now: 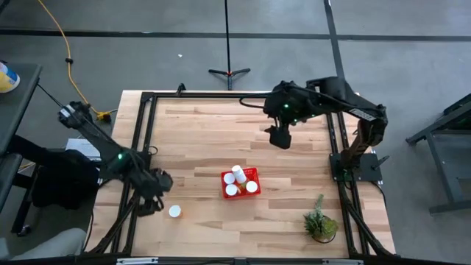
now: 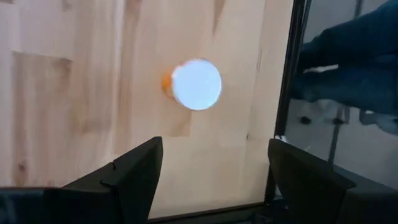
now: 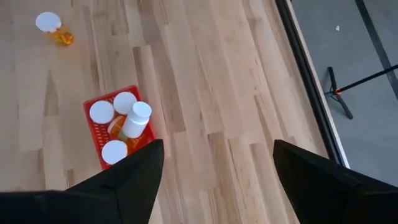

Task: Pick and place pill bottles into a basket
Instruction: Put the orange pill bottle into the red basket

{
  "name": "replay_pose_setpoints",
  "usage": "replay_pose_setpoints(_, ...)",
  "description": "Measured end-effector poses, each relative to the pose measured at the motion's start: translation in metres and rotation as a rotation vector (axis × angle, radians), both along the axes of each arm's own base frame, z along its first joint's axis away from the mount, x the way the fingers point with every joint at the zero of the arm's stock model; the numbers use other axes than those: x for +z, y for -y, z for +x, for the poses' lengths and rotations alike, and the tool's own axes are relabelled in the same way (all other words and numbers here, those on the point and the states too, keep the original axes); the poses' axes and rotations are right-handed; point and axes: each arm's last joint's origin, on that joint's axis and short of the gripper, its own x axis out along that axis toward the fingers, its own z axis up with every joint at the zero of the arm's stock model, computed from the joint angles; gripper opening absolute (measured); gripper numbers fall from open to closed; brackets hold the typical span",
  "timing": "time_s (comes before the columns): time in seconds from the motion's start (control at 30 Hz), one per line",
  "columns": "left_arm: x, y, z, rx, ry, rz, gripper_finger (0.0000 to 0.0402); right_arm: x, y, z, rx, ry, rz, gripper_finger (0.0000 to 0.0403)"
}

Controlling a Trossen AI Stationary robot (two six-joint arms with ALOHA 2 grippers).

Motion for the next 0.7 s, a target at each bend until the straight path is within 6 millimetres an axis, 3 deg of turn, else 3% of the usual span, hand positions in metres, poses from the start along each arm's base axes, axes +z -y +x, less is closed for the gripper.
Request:
replay_pose_setpoints(0.27,-0.015,0.028,0.008,0.026,0.078,0.126,0.0326,0.001,0.0,-0.001,0.001,0.002,-0.002,0.0293)
replay_pose_setpoints(0.7,-0.034,0.041,0.021,0.024,0.035,0.182,0.0326,0.0,0.0,0.0,0.009,0.002,0.009,0.0293)
